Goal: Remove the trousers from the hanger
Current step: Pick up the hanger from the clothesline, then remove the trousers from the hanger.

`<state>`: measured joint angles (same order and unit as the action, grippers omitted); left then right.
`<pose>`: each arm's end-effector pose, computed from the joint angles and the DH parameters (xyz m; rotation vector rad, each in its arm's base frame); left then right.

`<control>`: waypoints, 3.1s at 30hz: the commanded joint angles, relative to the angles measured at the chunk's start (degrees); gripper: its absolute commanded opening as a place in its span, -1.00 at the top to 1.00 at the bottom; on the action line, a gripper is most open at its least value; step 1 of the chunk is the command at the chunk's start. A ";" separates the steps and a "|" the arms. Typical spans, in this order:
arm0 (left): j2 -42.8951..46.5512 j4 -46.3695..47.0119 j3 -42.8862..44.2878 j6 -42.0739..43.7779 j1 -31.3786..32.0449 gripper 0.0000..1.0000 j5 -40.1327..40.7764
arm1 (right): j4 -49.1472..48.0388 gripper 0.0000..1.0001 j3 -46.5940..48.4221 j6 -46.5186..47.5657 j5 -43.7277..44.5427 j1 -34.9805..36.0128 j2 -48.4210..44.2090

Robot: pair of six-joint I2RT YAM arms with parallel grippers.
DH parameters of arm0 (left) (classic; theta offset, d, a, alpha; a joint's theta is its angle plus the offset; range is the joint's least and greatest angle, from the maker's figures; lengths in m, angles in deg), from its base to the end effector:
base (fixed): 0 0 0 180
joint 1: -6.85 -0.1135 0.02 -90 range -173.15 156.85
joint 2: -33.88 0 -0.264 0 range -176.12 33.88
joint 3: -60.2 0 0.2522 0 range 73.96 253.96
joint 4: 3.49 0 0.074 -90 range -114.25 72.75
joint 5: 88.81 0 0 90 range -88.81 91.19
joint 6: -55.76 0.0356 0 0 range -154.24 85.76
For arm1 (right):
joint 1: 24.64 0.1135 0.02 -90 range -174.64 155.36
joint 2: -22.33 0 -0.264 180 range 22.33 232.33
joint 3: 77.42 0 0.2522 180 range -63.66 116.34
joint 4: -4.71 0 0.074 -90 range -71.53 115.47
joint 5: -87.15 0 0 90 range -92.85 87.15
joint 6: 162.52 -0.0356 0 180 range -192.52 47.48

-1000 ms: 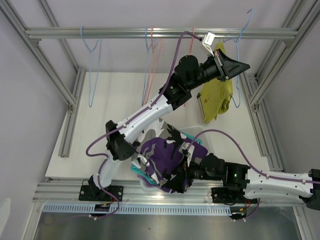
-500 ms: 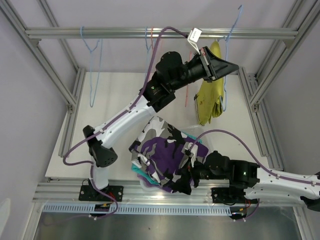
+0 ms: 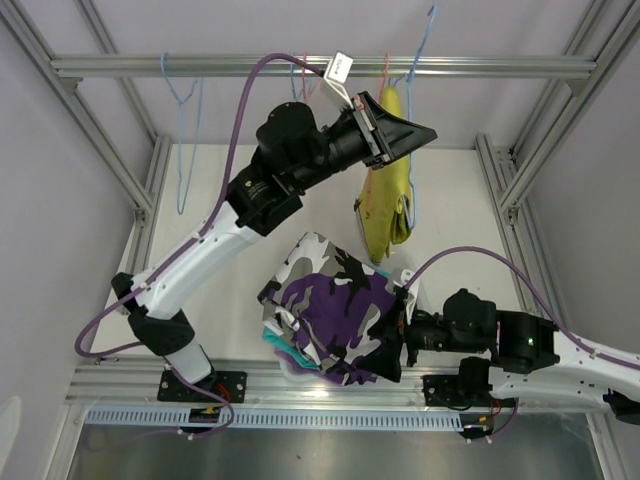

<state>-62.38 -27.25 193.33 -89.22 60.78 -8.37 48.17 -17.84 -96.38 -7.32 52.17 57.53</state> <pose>0.2053 -0.2919 0.5520 0.1499 1.5605 -1.6737 0.0287 0.1345 0.3340 -0.9944 1.8650 1.2110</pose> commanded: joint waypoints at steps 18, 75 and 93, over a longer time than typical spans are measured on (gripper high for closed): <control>22.52 1.30 -12.31 8.31 1.26 0.99 9.82 | 7.93 -0.68 26.15 11.89 18.52 0.44 1.53; 32.72 -1.16 -29.02 14.99 1.53 0.99 13.96 | -45.16 -0.82 15.70 34.93 34.88 -15.20 26.85; 34.39 -0.28 -32.80 12.01 0.56 0.99 13.69 | -52.10 0.17 12.45 25.71 25.92 -18.37 28.26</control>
<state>-31.02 -34.84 159.91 -78.23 61.85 5.99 2.14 -4.96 -66.76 20.35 34.58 85.96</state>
